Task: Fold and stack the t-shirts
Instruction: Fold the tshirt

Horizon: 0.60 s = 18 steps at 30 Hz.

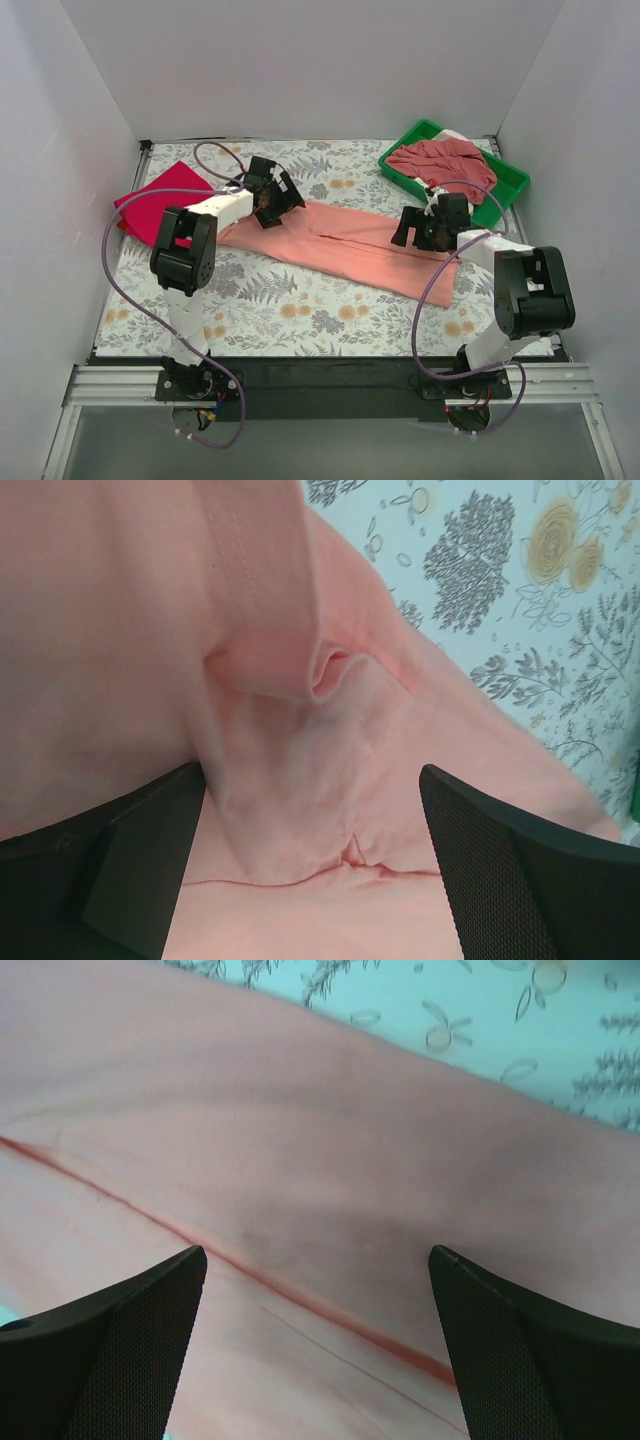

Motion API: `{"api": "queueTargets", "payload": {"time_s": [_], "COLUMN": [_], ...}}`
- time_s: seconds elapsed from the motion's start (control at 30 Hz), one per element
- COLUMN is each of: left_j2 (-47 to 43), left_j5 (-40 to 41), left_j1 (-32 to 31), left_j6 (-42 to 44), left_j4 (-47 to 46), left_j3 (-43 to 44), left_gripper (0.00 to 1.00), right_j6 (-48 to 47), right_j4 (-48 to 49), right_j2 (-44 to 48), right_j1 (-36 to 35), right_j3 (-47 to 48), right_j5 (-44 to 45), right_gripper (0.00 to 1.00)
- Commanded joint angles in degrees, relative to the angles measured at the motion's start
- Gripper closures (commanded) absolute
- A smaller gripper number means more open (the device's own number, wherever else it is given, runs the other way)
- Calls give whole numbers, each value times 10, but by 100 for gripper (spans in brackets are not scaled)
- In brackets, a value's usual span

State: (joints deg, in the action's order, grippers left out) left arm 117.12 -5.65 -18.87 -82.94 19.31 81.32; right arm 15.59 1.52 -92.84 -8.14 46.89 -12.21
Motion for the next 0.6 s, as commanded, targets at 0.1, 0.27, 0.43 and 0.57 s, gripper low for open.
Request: {"api": "queueTargets", "payload": {"time_s": [0.1, 0.27, 0.43, 0.57], "left_j2": [90, 186, 253, 297], "left_j5": [-37, -77, -125, -149], "left_j1": [-12, -26, -31, -39], "left_j6": [13, 13, -14, -33], "left_j4": [18, 42, 52, 46], "left_j3": [67, 202, 297, 365], "left_gripper": [12, 11, 10, 9], "right_j6": [41, 58, 99, 128], "right_j4": [-26, -30, -33, -31], "right_j2": [88, 165, 226, 271], "right_j1": [-6, -44, -111, -157], "right_j3": [-111, -188, -228, -254], "right_j5": [-17, -53, -66, -85], "right_gripper": [2, 2, 2, 2]}}
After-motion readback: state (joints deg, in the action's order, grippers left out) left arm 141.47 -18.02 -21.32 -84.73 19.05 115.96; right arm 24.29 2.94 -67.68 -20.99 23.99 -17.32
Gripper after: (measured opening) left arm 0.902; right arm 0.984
